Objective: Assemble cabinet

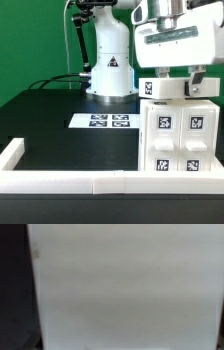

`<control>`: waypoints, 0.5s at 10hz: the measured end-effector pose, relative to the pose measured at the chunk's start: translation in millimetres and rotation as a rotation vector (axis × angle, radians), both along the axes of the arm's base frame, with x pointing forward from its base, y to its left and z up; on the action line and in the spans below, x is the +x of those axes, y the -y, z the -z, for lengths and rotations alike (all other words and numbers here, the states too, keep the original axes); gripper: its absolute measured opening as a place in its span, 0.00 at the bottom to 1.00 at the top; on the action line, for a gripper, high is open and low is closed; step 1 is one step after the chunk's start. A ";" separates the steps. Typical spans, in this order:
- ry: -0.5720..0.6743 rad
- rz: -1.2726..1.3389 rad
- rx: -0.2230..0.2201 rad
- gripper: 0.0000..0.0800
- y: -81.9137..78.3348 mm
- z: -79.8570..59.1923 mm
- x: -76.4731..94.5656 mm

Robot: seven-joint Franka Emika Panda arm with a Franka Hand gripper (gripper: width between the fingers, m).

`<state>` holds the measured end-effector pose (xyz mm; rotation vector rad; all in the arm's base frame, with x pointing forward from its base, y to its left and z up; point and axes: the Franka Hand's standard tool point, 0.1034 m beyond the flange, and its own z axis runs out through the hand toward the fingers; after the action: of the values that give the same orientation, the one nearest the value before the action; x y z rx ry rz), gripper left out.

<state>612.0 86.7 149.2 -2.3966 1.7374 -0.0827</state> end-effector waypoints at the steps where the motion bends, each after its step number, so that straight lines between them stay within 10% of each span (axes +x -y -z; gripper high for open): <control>1: -0.013 0.077 0.021 0.68 0.7 0.8 -0.2; 5: -0.060 0.341 0.091 0.68 1.3 1.8 -1.8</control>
Offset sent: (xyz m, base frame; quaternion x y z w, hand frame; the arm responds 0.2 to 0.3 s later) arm -0.0071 -0.0106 -0.0006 -0.0475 0.0142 0.2681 0.9621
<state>610.2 85.5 147.4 -2.0391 2.1116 0.0231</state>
